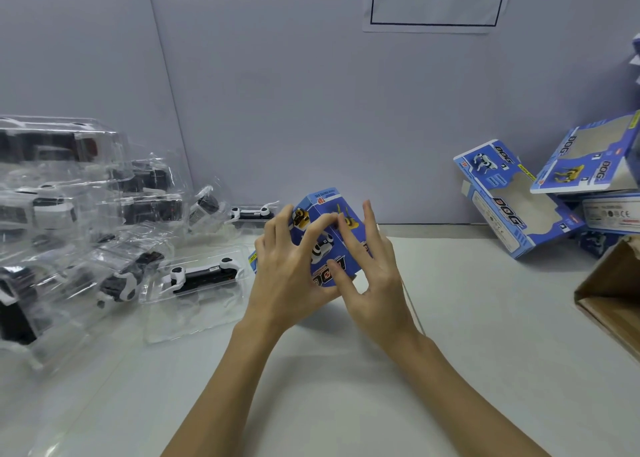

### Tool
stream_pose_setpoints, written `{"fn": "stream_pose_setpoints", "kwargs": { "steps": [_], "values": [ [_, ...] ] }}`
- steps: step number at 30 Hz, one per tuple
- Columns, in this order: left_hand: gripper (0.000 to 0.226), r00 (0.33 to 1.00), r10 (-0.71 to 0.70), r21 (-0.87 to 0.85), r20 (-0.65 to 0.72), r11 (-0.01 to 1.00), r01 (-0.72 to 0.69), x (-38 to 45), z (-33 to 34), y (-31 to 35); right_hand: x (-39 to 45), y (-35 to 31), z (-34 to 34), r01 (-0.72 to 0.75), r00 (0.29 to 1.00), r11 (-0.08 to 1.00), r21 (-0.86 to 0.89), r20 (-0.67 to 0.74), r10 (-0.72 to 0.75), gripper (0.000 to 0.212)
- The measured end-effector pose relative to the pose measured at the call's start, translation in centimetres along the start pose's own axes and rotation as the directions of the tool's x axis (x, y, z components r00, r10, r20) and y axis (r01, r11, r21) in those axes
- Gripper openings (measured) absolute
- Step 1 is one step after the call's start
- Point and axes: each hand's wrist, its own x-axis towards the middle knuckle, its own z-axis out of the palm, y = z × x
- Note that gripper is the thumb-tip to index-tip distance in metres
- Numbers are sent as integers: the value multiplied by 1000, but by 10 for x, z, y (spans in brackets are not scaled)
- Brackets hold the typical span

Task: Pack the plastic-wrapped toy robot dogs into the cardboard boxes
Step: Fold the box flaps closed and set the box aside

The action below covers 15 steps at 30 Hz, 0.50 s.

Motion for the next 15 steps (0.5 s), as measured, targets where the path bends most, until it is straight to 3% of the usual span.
{"fn": "stream_pose_setpoints", "kwargs": {
  "steps": [6, 9, 12, 14, 15],
  "values": [
    [89, 1000, 0, -53, -21, 999, -1, 1, 3, 2, 1, -1, -7, -30, 999, 999, 10, 10, 30, 58],
    [108, 998, -29, -148, 64, 988, 38, 0, 2, 1, 5, -4, -6, -123, 991, 992, -26, -60, 121, 55],
    [120, 936, -114, -32, 332, 991, 132, -1, 1, -6, 14, 3, -18, -455, 852, 877, 156, -208, 480, 44],
    [104, 875, -142, -57, 463, 980, 190, -1, 2, -15, 21, 14, -32, -643, 739, 741, 194, -94, 667, 32],
    [92, 865, -136, -137, 482, 964, 228, -1, 3, -18, 22, 18, -37, -706, 698, 690, 158, -2, 716, 37]
  ]
}}
